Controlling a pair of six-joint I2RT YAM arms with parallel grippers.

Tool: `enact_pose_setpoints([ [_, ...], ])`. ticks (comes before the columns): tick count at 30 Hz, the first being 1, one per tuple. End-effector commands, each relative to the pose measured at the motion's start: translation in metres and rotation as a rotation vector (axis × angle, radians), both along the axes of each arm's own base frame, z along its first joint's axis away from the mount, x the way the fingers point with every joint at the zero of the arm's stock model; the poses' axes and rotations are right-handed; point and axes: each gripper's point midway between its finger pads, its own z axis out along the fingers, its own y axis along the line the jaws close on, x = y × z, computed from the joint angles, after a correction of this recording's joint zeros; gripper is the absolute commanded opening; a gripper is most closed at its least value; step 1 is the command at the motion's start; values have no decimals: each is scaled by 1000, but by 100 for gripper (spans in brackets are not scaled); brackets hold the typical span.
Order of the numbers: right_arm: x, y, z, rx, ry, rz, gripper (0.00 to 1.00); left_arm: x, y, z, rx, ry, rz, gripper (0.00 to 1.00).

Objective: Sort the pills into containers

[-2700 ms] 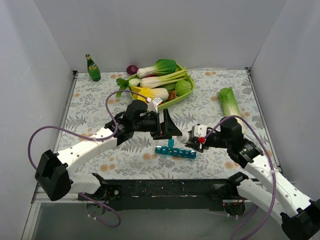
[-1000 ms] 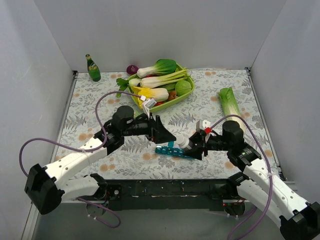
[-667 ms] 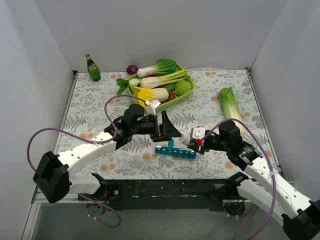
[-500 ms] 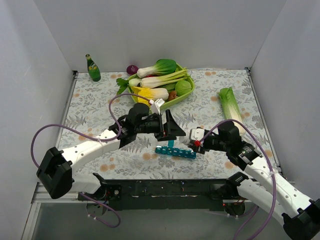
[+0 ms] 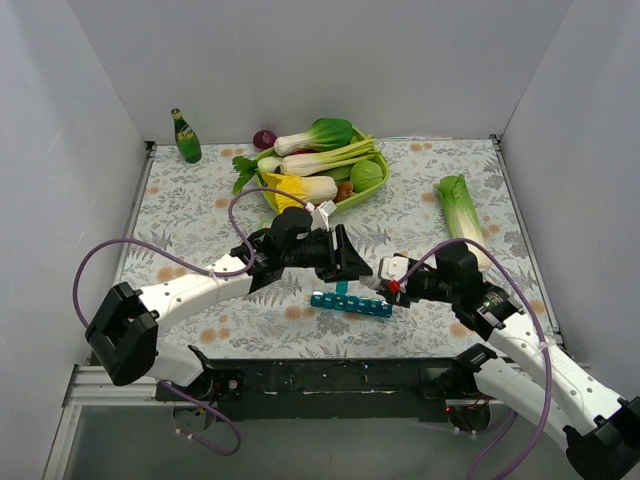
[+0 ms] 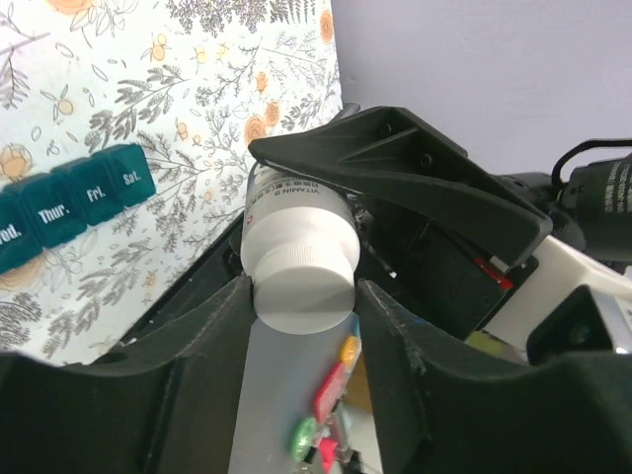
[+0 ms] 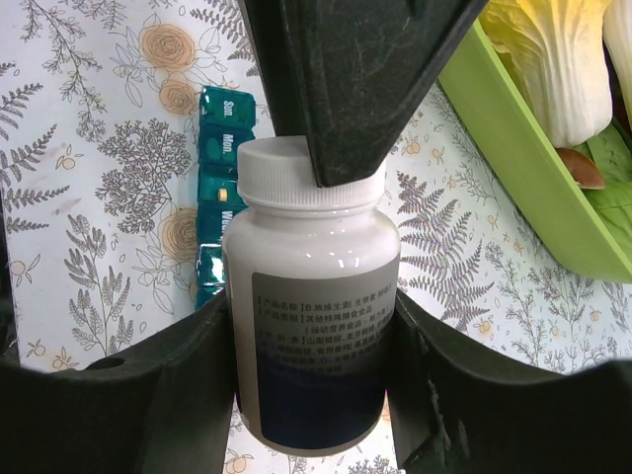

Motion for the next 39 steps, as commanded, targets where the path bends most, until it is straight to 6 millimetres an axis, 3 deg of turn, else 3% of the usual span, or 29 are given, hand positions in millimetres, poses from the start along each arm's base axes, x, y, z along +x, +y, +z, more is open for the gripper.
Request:
enact_pose_setpoints([
  [1, 3, 7, 25, 54, -36, 6, 1, -3, -7, 20, -44, -60, -65, 40],
  [6, -3, 11, 24, 93, 36, 6, 1, -23, -8, 19, -67, -113, -225, 28],
  [10, -10, 16, 26, 131, 110, 14, 1, -33, -2, 25, -56, -257, -354, 22],
  [14, -25, 22, 27, 213, 277, 29, 1, -53, 14, 35, -53, -505, -529, 24],
  [15, -37, 26, 28, 256, 391, 48, 1, -56, 16, 42, -55, -575, -564, 25],
  [16, -42, 28, 30, 285, 445, 57, 1, -60, 23, 46, -61, -727, -628, 26],
  [17, -44, 30, 28, 323, 485, 62, 1, -69, 29, 41, -47, -753, -675, 35],
  [19, -65, 34, 33, 398, 695, 90, 1, -74, 38, 41, -47, -867, -743, 43],
  [21, -71, 35, 37, 470, 755, 131, 1, -77, 43, 43, -46, -930, -776, 54],
  [22, -76, 35, 39, 496, 844, 115, 1, -75, 44, 47, -38, -968, -785, 57],
  [26, -77, 30, 37, 537, 901, 106, 1, -59, 43, 70, 0, -1070, -683, 71],
  [28, -76, 29, 36, 535, 886, 96, 1, -47, 43, 88, 13, -1110, -583, 86],
  [29, -71, 28, 34, 522, 813, 99, 1, -33, 46, 93, 65, -1069, -462, 94],
  [30, -66, 26, 32, 509, 778, 79, 1, -31, 51, 107, 58, -1062, -386, 98],
  [32, -59, 23, 34, 467, 706, 52, 1, -24, 56, 116, 53, -1014, -287, 98],
  [34, -45, 17, 35, 405, 545, 28, 1, -25, 57, 122, 15, -859, -184, 98],
  [39, -14, 4, 43, 282, 245, -16, 1, -34, 41, 94, -43, -353, -90, 98],
])
